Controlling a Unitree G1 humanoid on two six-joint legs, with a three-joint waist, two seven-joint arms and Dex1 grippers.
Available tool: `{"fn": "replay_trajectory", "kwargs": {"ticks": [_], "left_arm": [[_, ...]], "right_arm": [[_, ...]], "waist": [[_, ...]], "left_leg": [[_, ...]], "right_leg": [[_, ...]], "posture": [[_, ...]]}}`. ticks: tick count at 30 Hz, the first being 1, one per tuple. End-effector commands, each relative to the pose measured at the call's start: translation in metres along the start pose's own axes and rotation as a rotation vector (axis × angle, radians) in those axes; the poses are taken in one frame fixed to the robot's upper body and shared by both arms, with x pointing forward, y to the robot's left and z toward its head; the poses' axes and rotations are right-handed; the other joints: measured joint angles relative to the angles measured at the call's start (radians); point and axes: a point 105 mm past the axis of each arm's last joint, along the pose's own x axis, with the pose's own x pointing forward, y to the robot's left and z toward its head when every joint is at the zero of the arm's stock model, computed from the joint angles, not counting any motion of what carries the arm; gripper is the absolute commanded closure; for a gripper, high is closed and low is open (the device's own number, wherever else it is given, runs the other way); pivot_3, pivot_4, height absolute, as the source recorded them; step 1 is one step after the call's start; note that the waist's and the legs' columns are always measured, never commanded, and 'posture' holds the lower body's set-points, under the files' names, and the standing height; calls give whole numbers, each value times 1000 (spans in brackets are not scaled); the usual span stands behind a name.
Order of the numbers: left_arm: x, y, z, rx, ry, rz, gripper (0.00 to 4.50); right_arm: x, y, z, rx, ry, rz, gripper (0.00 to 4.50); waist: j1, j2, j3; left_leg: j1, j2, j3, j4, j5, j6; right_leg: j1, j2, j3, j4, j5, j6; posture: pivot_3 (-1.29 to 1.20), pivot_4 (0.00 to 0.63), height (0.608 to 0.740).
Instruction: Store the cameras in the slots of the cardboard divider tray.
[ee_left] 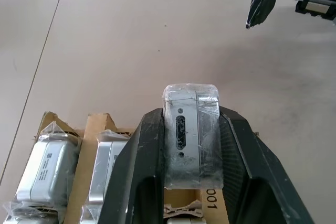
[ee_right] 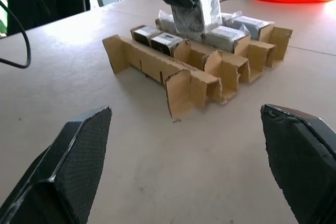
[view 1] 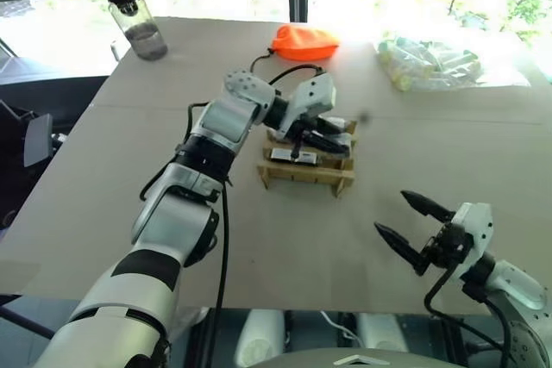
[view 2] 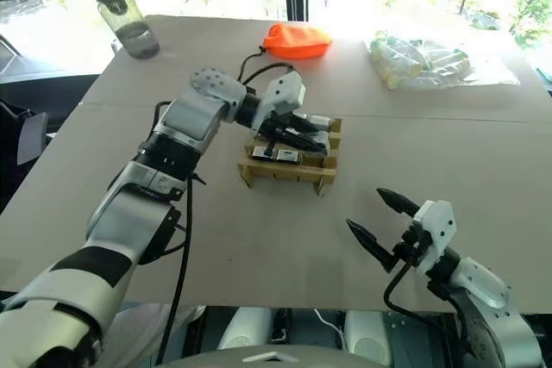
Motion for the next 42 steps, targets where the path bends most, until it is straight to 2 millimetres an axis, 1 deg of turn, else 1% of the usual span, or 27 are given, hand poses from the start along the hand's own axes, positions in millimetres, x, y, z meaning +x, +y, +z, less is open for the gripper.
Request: {"fn": "replay_trajectory", "kwargs": {"ticks": [1,9,14,21,28,38,42], "left_arm": [[-6,2,4,48,19,6,3727],[-2,-2,-6,20,35,-16,3727],[5,-3,-9,12,34,-23,3727],[8,-3,-20,-4,52,-25,3727],[9,-2,-29,15,96,-24,3727],[17,0,-33,38,131,-17,3727],[18,-3,-39,75,168,-43,3727]], "right_arm": [[-5,0,6,-1,-46,5,0],[-6,-4,12,6,-75,-11,0],[-8,-3,11,11,-68,-8,0],[-7,-2,12,13,-75,-9,0],[-6,-2,12,15,-84,-12,0],[-7,1,8,1,-71,2,0],[-7,0,8,-3,-73,3,0]], "waist": [[0,0,0],[0,0,0],[1,0,0],[0,0,0],[0,0,0],[-1,0,-1],[-1,0,-1]], "left_leg": [[0,0,0,0,0,0],[0,0,0,0,0,0],[0,0,-1,0,0,0],[0,0,0,0,0,0],[0,0,0,0,0,0],[1,-1,0,0,0,0],[0,-1,0,0,0,0]], "right_leg": [[0,0,0,0,0,0],[0,0,0,1,0,0],[0,0,0,0,0,0],[0,0,0,1,0,0],[0,0,0,1,0,0],[0,0,0,1,0,0],[0,0,0,1,0,0]], "posture": [[0,150,726],[0,150,726],[0,150,726],[0,150,726],[0,150,726],[0,150,726],[0,150,726]]}}
